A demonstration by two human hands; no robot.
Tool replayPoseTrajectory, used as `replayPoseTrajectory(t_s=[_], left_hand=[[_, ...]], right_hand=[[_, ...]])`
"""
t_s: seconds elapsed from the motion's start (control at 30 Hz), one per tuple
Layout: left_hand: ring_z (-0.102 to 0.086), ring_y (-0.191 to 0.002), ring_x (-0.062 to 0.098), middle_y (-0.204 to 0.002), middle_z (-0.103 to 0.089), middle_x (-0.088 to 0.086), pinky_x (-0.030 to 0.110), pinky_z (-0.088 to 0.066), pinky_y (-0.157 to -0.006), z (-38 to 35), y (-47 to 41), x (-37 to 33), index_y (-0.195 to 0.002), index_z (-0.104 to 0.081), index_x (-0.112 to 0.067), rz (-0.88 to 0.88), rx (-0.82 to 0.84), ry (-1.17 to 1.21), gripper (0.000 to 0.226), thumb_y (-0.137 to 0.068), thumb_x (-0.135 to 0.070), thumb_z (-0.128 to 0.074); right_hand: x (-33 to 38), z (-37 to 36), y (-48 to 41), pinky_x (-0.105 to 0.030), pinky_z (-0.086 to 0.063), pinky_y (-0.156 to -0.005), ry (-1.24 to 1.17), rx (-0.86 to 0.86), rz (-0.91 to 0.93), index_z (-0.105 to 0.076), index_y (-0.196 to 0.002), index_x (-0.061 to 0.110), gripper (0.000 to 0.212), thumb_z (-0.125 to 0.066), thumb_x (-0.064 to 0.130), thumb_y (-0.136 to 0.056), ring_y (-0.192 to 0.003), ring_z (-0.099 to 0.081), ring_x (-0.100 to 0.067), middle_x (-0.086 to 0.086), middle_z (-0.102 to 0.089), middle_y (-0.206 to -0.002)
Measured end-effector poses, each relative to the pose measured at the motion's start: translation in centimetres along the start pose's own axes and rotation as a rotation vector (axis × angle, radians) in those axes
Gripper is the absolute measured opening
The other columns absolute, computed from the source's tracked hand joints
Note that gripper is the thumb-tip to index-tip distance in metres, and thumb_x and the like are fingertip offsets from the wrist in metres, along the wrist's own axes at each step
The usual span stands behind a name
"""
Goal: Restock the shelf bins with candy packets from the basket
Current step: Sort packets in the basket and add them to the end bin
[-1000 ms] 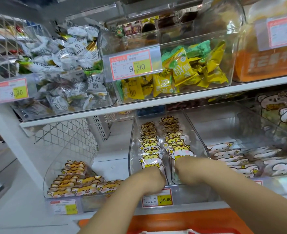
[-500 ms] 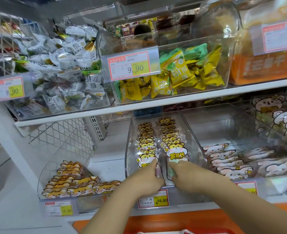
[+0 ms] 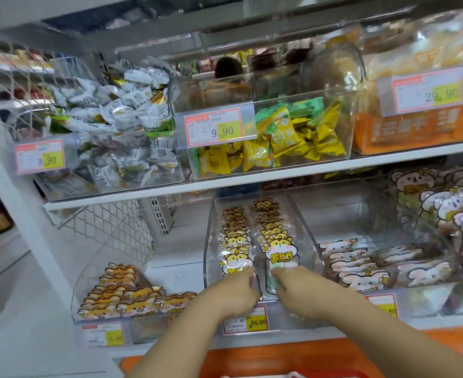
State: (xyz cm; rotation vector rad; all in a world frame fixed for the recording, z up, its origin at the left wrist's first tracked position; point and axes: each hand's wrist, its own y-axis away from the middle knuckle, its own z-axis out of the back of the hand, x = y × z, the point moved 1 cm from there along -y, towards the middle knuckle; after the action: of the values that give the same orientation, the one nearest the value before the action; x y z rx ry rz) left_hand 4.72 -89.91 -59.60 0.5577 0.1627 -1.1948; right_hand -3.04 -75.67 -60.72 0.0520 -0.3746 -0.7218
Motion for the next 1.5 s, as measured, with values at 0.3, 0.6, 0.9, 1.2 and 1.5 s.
replayPoseTrajectory(t_s=[0.3,0.6,0.9,1.2,1.5], left_hand=[[-0.066,-0.099,0.010,-0.121,-0.067,-0.009,0.025,-0.051,-0.086,-0.3,7.6,-0.4,-0.141,-0.048,-0.036,-0.209,-0.376,0.183,0.043,-0.100,-0.022,-0.051],[-0.066,-0.093,0.011,-0.109,-0.069,-0.008,0.035,-0.054,-0.085,-14.8,15.9,9.9,-0.132,-0.056,-0.033,0.034,-0.292,0.387,0.034,-0.100,-0.024,-0.055],[-0.056,-0.120,0.032,-0.134,-0.055,0.009,0.041,-0.049,-0.098,-29.4,14.8,17.2,-0.129,-0.052,-0.024,0.296,0.400,0.007,0.041,-0.088,-0.028,-0.050],[-0.021,-0.149,0.042,-0.166,0.012,0.001,0.050,-0.034,-0.116,-35.0,14.3,18.3,-0.157,-0.011,-0.037,0.307,0.495,0.020,0.084,-0.094,-0.018,-0.062],[-0.053,-0.126,0.024,-0.160,-0.015,-0.004,0.040,-0.054,-0.094,-35.9,14.8,21.5,-0.142,-0.041,-0.042,0.389,0.289,0.225,0.080,-0.078,0.001,-0.063]], right_hand=[[0.7,-1.1,8.0,-0.015,-0.026,-0.108,-0.138,-0.335,0.299,-0.048,-0.143,0.032,0.048,-0.053,0.022,-0.096,-0.134,-0.041,-0.004,0.014,-0.050,-0.142],[3.3,-12.4,12.8,-0.026,-0.048,-0.089,-0.146,0.008,0.294,-0.061,-0.131,0.027,0.033,-0.056,0.027,-0.098,-0.094,-0.061,-0.001,0.009,-0.067,-0.120],[-1.9,-25.9,12.8,-0.039,-0.050,-0.081,-0.067,0.660,-0.035,-0.056,-0.122,0.011,0.028,-0.050,0.025,-0.100,-0.098,-0.059,-0.027,-0.007,-0.059,-0.107],[-0.1,-33.3,12.6,-0.049,-0.049,-0.079,-0.439,0.794,-0.287,-0.060,-0.108,0.008,0.024,-0.057,0.030,-0.097,-0.094,-0.060,-0.036,-0.020,-0.061,-0.105],[1.8,-38.2,12.6,-0.029,-0.022,-0.053,-0.657,0.604,-0.427,-0.033,-0.058,0.015,0.052,-0.061,0.033,-0.097,-0.045,-0.025,-0.016,-0.020,-0.032,-0.057]])
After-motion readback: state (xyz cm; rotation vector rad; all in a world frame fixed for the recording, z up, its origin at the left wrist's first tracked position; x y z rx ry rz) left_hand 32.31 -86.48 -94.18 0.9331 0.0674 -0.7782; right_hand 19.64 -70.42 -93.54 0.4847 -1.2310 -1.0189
